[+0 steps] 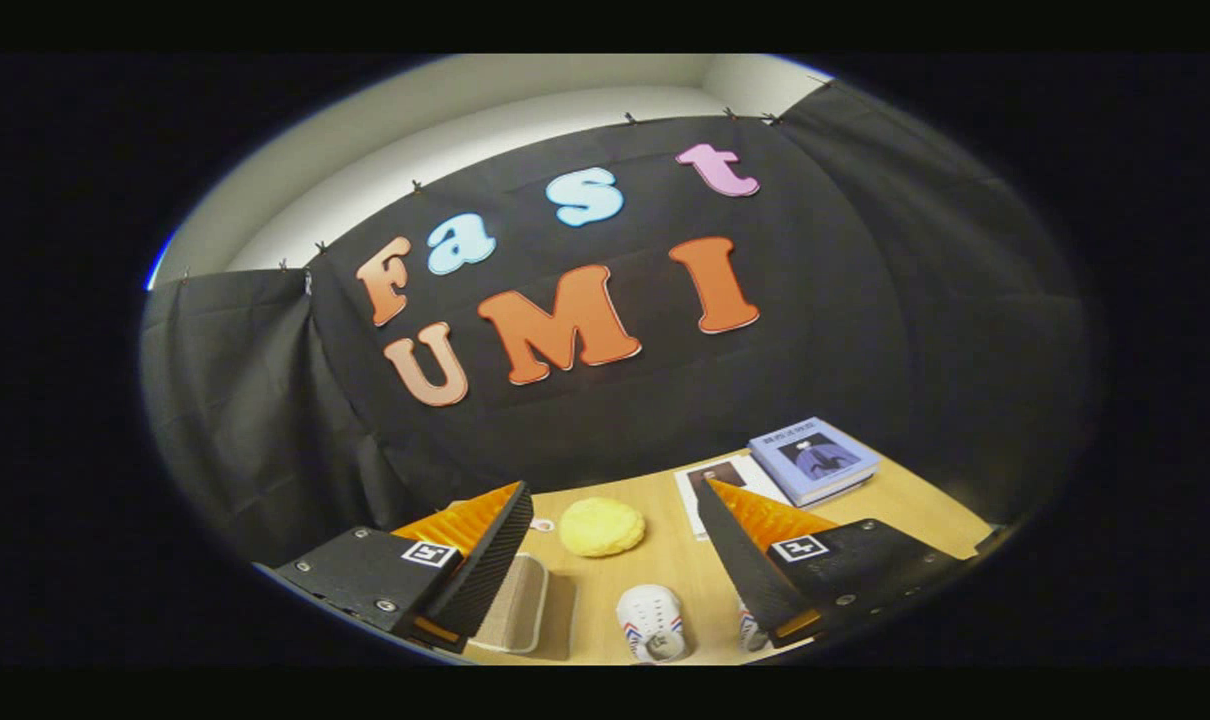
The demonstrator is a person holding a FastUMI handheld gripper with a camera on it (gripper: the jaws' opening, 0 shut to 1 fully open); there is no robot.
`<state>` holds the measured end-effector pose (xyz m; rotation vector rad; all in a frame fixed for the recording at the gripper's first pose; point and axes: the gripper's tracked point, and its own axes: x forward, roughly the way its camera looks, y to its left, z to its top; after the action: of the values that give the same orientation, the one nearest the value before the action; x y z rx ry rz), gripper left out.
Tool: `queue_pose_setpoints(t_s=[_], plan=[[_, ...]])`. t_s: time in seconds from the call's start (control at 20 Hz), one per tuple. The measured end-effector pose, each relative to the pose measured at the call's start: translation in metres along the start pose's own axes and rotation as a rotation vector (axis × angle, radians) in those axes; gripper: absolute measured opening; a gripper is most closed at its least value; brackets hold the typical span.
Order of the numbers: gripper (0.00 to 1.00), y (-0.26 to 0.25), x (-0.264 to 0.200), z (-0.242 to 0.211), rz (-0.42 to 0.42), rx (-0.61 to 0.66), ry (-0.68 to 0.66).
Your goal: Open the storage box then place both shoes into the box .Put the left shoe in first, then the right shoe, with the right side of both shoes facing outward in a uniform manner.
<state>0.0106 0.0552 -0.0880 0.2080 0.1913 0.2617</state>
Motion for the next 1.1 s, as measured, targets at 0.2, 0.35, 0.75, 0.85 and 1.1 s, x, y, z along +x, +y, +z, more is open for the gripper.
queue_pose_setpoints(t_s=[0.2,0.35,0.75,0.85,1.1], plan=[[0.98,0.015,0.011,-0.034,0.083,0.079,0.087],[0.98,0.028,0.017,-0.071,0.147,0.110,0.177],[0.98,0.053,0.020,-0.170,0.295,0.249,0.434],[0.98,0.059,0.021,-0.190,0.333,0.312,0.492],[0.98,0.081,0.022,-0.234,0.438,0.482,0.648]])
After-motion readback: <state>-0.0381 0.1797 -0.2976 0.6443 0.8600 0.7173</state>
